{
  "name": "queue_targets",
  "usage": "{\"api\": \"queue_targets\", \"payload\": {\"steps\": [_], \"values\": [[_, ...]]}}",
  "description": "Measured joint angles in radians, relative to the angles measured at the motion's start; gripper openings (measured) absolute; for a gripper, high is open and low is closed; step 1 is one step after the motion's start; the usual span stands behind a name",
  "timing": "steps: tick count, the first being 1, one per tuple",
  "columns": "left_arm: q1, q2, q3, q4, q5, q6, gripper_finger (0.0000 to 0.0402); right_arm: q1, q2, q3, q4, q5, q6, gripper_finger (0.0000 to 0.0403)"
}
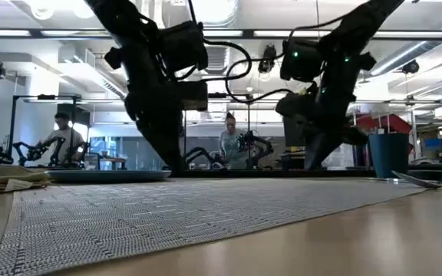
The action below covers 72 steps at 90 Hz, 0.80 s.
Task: Set table place
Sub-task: Adjust the gray table mat
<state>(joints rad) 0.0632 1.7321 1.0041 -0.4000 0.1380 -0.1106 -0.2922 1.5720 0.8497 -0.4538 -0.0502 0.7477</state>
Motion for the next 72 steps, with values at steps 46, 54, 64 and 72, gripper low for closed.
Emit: {"api": "queue_targets", "payload": {"steps": [46,54,64,72], "values": [[0.013,-0.002,-0.074,0.015,0.037,-0.011,0.0,-0.085,0.072,0.0,-0.013,-0.089,-0.108,0.0],[0.023,-0.002,-0.075,0.01,0.042,0.005,0.0,-0.069,0.076,0.001,-0.015,-0.087,-0.107,0.0],[0.035,-0.002,-0.075,0.003,0.045,0.035,0.0,-0.042,0.077,0.002,-0.034,-0.085,-0.105,0.0],[0.046,-0.002,-0.075,-0.007,0.045,0.065,0.0,-0.019,0.077,0.002,-0.058,-0.085,-0.093,0.0]]}}
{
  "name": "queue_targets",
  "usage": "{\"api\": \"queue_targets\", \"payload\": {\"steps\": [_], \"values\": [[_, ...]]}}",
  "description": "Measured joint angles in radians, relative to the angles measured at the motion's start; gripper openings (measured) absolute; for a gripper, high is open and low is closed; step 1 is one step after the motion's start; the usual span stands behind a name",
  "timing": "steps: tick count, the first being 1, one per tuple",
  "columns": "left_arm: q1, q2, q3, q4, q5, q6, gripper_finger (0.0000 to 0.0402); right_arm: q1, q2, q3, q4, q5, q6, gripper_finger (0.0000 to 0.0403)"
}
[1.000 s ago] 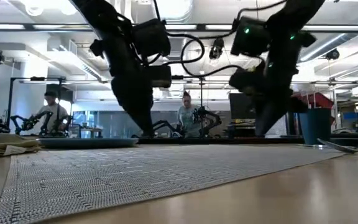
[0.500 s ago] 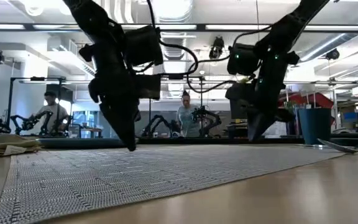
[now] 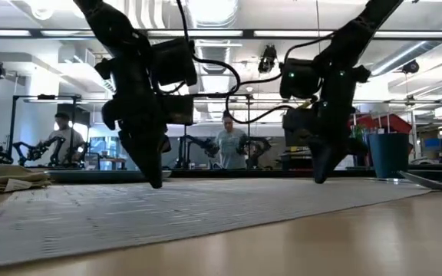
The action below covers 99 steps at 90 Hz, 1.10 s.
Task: Set table place
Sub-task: Adjust the gray table mat
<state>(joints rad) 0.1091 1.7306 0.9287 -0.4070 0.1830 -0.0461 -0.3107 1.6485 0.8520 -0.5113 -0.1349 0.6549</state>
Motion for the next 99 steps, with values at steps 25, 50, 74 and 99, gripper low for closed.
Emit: {"api": "queue_targets", "payload": {"steps": [25,50,74,99], "values": [[0.059,-0.001,-0.001,-0.011,-0.008,0.082,0.0,0.106,-0.017,-0.003,-0.046,0.002,0.075,0.0],[0.102,0.0,0.0,-0.01,-0.012,0.093,0.0,0.238,-0.023,-0.004,-0.043,0.003,0.192,0.0],[0.104,-0.017,0.003,0.002,-0.046,0.105,0.0,0.342,-0.05,-0.004,-0.035,0.03,0.311,0.0],[0.103,-0.056,0.058,-0.002,-0.087,0.108,0.0,0.359,-0.095,0.025,-0.035,0.101,0.358,0.0]]}}
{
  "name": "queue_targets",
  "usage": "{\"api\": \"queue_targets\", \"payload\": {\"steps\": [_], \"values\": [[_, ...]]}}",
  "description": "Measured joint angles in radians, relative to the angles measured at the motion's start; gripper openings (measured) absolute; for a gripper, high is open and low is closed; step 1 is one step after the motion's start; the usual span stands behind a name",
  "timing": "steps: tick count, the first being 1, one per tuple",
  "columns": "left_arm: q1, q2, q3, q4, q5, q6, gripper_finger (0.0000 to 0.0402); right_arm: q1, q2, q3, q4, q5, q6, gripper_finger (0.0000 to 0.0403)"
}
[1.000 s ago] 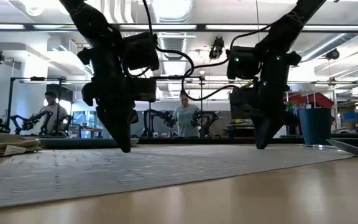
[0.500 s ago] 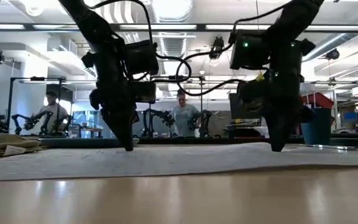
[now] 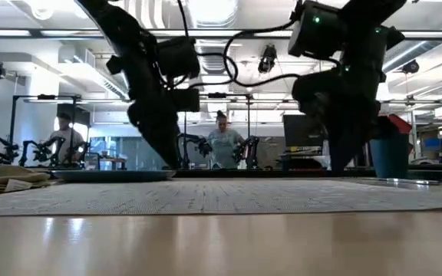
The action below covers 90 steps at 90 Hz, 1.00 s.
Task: Set table place
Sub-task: Adjust the gray table mat
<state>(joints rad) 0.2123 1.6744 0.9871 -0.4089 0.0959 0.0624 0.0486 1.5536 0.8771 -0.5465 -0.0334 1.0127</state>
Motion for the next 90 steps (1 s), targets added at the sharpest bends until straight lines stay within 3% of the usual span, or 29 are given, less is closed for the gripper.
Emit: {"api": "queue_targets", "payload": {"steps": [29,63,90], "values": [[-0.021,-0.007,0.025,-0.001,0.022,-0.03,0.0,-0.092,-0.015,0.039,0.006,0.095,-0.067,0.0],[-0.112,-0.007,-0.019,-0.003,0.026,-0.097,0.0,-0.324,-0.013,0.039,0.009,0.08,-0.261,0.0],[-0.116,-0.007,-0.104,-0.002,0.018,-0.091,0.0,-0.421,0.011,0.032,0.011,0.032,-0.347,0.0]]}}
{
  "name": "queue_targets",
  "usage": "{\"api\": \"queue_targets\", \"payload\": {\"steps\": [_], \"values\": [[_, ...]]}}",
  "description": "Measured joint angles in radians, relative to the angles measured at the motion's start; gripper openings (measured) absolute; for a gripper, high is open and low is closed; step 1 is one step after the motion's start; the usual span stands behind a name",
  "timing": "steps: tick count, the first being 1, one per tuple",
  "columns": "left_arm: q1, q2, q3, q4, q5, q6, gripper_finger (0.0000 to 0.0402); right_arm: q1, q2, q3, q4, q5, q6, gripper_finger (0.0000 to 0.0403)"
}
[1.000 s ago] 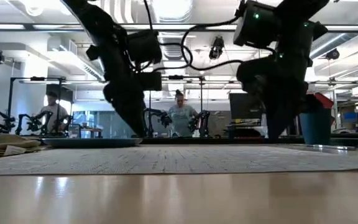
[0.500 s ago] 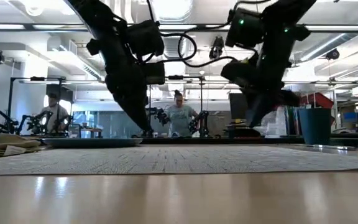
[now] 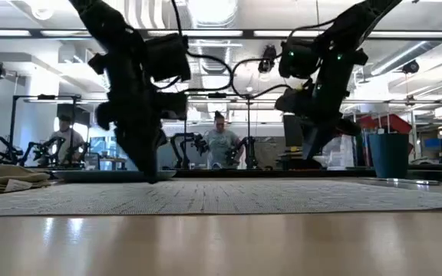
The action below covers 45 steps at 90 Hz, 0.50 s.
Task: Set table place
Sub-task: Adjust the gray table mat
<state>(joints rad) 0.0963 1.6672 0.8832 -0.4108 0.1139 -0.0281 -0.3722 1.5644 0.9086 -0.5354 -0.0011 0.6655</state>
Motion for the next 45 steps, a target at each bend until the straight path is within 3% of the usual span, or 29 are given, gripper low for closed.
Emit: {"api": "queue_targets", "payload": {"steps": [45], "values": [[-0.002,-0.003,-0.03,0.031,0.003,-0.018,0.0,0.041,0.102,-0.011,0.011,-0.06,-0.015,0.0]]}}
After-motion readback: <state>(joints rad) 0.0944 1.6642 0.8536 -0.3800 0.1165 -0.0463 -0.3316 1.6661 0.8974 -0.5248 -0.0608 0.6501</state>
